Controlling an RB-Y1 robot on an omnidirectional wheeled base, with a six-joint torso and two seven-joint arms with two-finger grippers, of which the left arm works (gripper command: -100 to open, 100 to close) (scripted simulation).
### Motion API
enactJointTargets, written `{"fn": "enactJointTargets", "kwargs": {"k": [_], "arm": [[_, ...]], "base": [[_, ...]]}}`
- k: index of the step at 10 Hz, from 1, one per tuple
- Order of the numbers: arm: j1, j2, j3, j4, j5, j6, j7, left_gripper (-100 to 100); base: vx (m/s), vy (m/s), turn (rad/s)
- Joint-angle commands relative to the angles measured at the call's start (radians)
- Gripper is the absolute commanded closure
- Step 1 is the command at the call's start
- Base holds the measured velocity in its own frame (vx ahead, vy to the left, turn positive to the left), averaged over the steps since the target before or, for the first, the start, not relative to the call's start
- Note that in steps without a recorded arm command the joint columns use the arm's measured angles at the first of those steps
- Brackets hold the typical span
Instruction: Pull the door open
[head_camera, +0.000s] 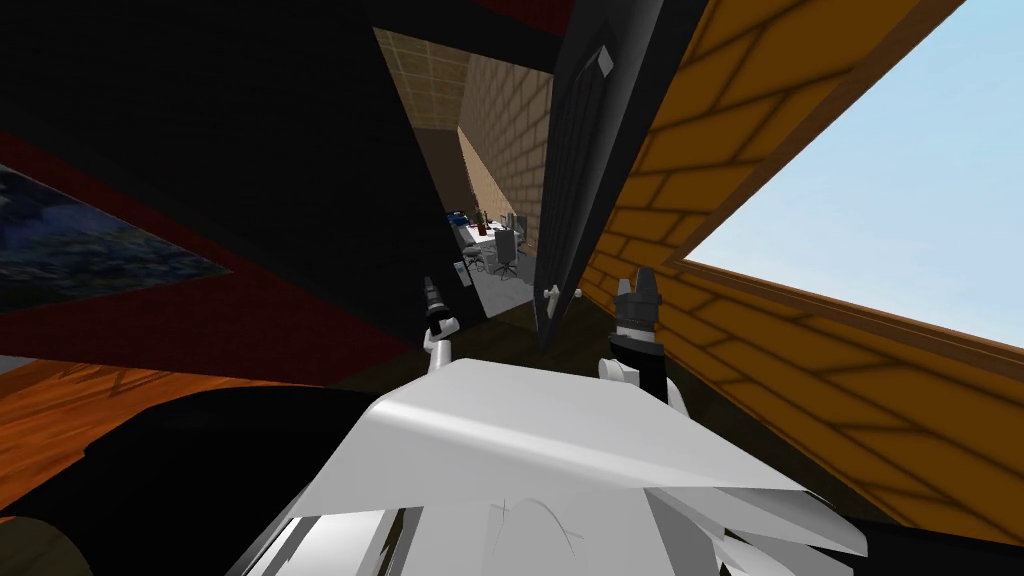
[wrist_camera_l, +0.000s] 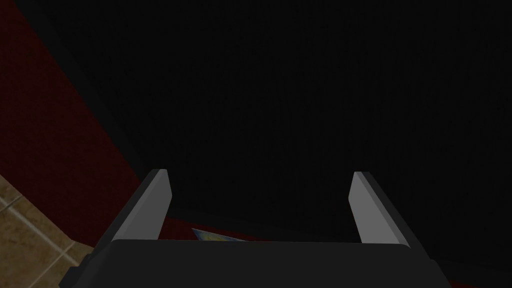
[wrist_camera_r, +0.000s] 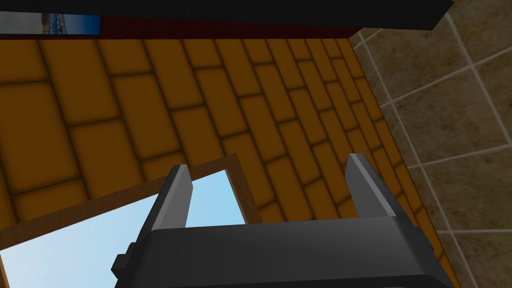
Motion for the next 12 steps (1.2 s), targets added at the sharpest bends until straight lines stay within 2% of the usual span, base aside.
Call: {"fn": "enactJointTargets", "kwargs": {"k": [1,3,4,8,9,12], "arm": [[-0.015,0.002,0.012,0.031,0.003,-0.004,-0.005,-100],[-0.063,-0.001,0.056,0.098,0.012,-0.004,-0.021,-100],[-0.063,-0.001,0.056,0.106,0.012,-0.004,-0.021,-100],[-0.153,-0.010,0.139,0.240,0.028,-0.004,-0.051,-100],[-0.153,-0.010,0.139,0.247,0.028,-0.004,-0.051,-100],[-0.213,-0.018,0.194,0.340,0.039,-0.004,-0.071,-100]], "base": [[0.023,0.044,-0.064],[0.031,0.062,-0.149],[0.038,0.066,-0.061],[0.040,0.097,-0.142],[0.036,0.067,-0.055],[0.039,0.071,-0.137]]}}
